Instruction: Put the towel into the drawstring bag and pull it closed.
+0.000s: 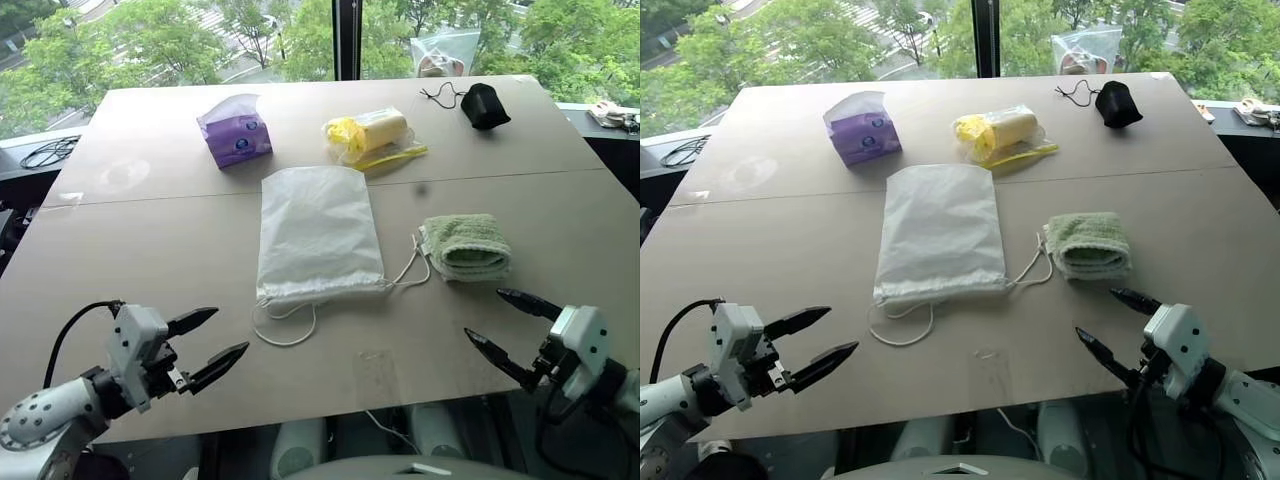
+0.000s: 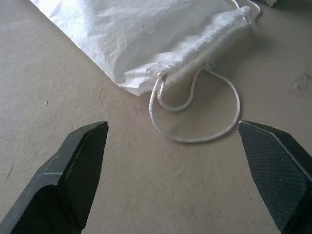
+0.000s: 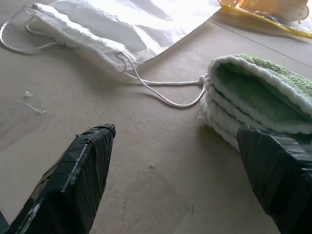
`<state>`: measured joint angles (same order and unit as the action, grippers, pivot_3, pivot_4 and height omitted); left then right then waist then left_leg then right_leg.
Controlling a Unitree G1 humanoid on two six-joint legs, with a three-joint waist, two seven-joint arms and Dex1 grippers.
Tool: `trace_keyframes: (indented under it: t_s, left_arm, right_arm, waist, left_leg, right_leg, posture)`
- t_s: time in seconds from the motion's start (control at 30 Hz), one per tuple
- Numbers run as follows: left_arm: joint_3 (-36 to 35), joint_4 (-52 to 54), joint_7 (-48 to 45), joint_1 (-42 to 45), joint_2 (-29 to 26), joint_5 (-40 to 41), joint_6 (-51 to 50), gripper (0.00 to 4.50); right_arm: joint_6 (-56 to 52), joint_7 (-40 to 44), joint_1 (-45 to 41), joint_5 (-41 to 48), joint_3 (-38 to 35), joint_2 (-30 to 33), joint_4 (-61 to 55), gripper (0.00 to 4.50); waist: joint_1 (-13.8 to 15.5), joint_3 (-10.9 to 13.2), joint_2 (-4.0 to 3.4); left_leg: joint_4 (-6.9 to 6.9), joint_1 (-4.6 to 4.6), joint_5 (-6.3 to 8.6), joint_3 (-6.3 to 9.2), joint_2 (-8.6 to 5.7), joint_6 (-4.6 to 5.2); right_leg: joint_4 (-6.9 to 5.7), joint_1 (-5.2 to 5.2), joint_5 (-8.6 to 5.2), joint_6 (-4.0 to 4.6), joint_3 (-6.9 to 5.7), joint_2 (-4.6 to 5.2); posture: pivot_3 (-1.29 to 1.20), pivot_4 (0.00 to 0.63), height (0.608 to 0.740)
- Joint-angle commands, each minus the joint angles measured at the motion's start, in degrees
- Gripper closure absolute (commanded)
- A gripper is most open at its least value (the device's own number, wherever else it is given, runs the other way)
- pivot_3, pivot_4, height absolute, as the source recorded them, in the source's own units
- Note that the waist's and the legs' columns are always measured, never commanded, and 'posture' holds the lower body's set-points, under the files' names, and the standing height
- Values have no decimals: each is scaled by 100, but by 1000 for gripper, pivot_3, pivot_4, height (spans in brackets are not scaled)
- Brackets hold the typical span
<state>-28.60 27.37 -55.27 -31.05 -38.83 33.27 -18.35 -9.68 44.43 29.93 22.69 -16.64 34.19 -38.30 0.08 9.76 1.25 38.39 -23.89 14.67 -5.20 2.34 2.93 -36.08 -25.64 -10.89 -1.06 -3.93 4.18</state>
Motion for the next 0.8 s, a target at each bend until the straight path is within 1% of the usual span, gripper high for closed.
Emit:
trace_keyframes:
  t_s: [0.03,0.1,0.23,0.33,0.4,0.5,0.63,0.8]
  left_arm:
    - [62,-150,-141,214,-95,-26,159,83]
    - [466,-384,-254,789,-219,-294,400,83]
    - [1107,-645,-582,1567,-433,-643,724,83]
    - [1710,-851,-309,2120,-633,-1523,979,83]
    - [2000,-1038,-246,2509,-599,-1742,1124,83]
    - [2498,-1527,-210,3236,-501,-2159,1461,83]
    - [2738,-1913,-121,3689,-356,-2318,1616,83]
    - [3104,-2560,79,4190,-248,-2916,2355,83]
  right_arm:
    - [283,111,85,120,-151,-30,-174,215]
    - [435,249,56,208,3,-47,-292,215]
    - [468,427,-18,211,257,75,-465,215]
    - [420,486,-136,164,400,196,-569,215]
    - [413,444,-202,122,465,218,-587,215]
    - [505,309,-191,-2,561,117,-616,215]
    - [570,246,-108,-94,663,47,-610,215]
    - [589,-14,-139,-270,879,-155,-589,215]
  waist:
    - [4,0,-1]
    - [78,-1,-7]
    - [91,-4,-6]
    - [82,-5,-5]
    - [73,-6,-4]
    - [95,-6,-2]
    - [85,-8,-1]
    - [78,-9,0]
  left_leg:
    - [0,0,0,0,0,0]
    - [-2,1,0,-2,-1,0]
    - [3,1,0,1,-4,1]
    - [3,2,0,-3,-5,2]
    - [2,2,-13,-11,-8,25]
    - [1,3,-16,-14,-6,29]
    - [2,4,-16,-13,-5,30]
    - [5,8,-17,-17,-5,31]
  right_leg:
    - [1,0,0,0,0,0]
    - [3,1,0,0,-10,-10]
    - [2,7,1,0,-20,-17]
    - [3,8,1,-1,-17,-22]
    - [3,13,2,-2,-10,-26]
    - [2,12,2,-2,-6,-33]
    - [2,17,2,-2,-6,-35]
    - [-1,18,3,-3,-2,-40]
  posture:
    - [0,150,740]
    - [0,150,740]
    - [0,150,740]
    - [0,150,740]
    - [0,150,740]
    - [0,150,740]
    - [0,150,740]
    - [0,150,740]
